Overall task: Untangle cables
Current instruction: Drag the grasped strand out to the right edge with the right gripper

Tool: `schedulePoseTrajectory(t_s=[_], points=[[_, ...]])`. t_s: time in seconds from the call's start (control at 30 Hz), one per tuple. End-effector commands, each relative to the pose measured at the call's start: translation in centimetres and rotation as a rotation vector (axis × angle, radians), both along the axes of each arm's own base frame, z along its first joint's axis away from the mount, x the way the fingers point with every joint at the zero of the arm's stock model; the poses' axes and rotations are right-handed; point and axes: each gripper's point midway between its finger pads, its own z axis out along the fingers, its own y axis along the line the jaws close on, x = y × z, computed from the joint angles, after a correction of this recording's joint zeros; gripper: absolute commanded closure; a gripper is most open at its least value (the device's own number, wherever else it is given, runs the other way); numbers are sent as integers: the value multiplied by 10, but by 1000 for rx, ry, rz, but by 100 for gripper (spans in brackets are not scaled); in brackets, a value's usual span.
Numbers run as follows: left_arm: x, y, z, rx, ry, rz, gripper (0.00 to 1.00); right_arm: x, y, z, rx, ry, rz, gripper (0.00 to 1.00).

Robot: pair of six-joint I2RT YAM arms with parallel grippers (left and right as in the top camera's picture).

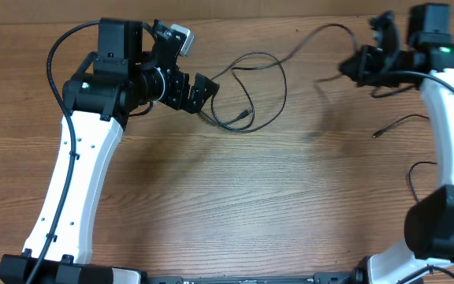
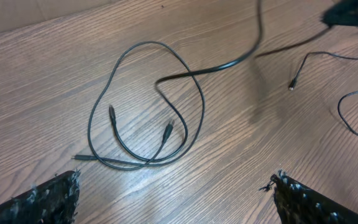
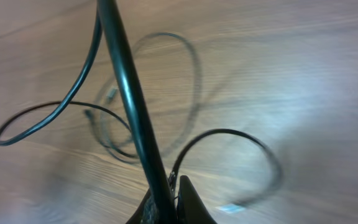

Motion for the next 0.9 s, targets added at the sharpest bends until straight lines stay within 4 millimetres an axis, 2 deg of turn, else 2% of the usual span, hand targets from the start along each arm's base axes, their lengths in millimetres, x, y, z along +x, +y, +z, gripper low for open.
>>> schedulePoseTrajectory(t_s=[0.0, 0.07, 0.1, 0.13, 0.2, 0.23, 0.27, 0.43, 0.5, 0.57, 0.63, 0.83, 0.87], points=[[3, 1, 5, 4, -19, 3, 0, -13, -27, 27, -115, -67, -50, 96], [3, 1, 5, 4, -19, 2, 0, -18, -31, 42, -141, -104, -71, 96], [3, 1, 4, 4, -19, 2, 0, -20, -32, 63, -151, -168, -88, 96], [3, 1, 4, 4, -19, 3, 0, -22, -34, 76, -155, -204, -114, 96], [3, 1, 4, 4, -19, 2, 0, -31, -42, 122, -181, -332, -209, 96], [3, 1, 4, 4, -18, 2, 0, -41, -49, 150, -215, -402, -257, 96], [3, 1, 4, 4, -18, 2, 0, -59, -59, 185, -274, -489, -319, 96], [3, 1, 5, 3, -20, 2, 0, -112, -77, 273, -384, -723, -472, 96], [3, 0, 5, 1, -20, 1, 0, -117, -82, 295, -402, -800, -513, 96], [3, 0, 5, 0, -20, 0, 0, -106, -87, 301, -412, -831, -531, 96], [3, 0, 5, -4, -16, 5, 0, -76, -93, 291, -416, -815, -526, 96], [3, 0, 5, -7, -12, 10, 0, 29, -125, 235, -486, -681, -551, 96], [3, 0, 5, -7, -12, 10, 0, 39, -130, 228, -488, -668, -552, 96]])
